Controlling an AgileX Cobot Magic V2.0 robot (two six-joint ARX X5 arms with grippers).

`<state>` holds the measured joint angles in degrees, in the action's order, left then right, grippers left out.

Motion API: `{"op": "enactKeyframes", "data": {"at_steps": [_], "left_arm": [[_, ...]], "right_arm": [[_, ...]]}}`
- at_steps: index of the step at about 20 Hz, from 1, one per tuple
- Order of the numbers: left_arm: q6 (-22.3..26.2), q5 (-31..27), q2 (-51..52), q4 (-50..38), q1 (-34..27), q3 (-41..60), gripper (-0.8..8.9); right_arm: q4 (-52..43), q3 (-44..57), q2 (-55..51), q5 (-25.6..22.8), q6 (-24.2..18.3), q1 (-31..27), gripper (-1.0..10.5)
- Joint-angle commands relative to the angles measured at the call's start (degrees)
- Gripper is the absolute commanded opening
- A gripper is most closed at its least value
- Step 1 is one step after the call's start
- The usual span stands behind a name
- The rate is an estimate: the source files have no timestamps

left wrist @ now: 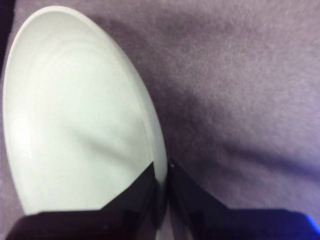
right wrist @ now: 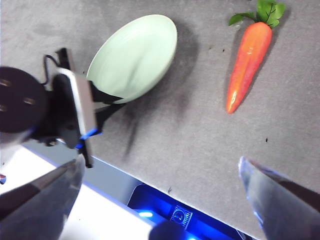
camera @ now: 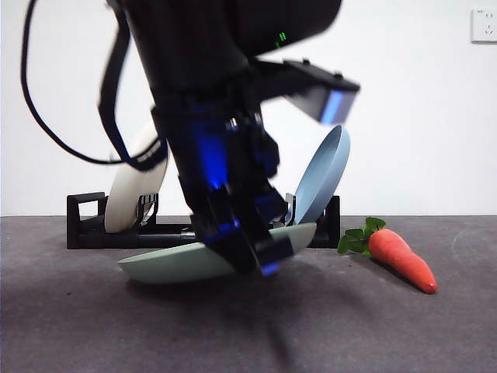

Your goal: Take the green plate from the plate rack,put the plate on the table,take the carrot from the table,put the carrot in the plate

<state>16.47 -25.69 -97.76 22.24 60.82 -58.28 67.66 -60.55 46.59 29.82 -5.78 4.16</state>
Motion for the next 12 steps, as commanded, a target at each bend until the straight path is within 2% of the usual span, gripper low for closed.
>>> {"op": "enactKeyframes", "data": {"at_steps": [1,3,5,6,9,12], "left_arm": [[0.33,0.48,-3.23,-1.20,0.22,0.39,-0.07],[0.24,1.01,-4.59,-1.05,0.22,0.39,-0.03],[0.04,3.91,-4.66,-0.90,0.22,0.39,0.06],[-0.31,4.70,-4.66,-0.90,0.22,0.39,0.27],[-1.49,4.90,-4.66,-0.76,0.20,0.39,1.71],[-1.49,4.83,-4.57,-0.55,0.22,0.04,1.98]], "right_arm": [[-0.31,-0.15,0.31,-0.11,0.37,0.13,6.9],[-0.31,-0.15,0.70,-0.13,0.37,0.13,6.9],[-0.33,-0.15,1.18,-0.13,0.37,0.13,6.9],[-0.33,-0.15,1.42,-0.11,0.37,0.13,6.9],[-0.33,-0.15,1.97,-0.11,0.37,0.13,6.9],[-0.33,-0.15,2.82,-0.13,0.37,0.13,6.9]]}}
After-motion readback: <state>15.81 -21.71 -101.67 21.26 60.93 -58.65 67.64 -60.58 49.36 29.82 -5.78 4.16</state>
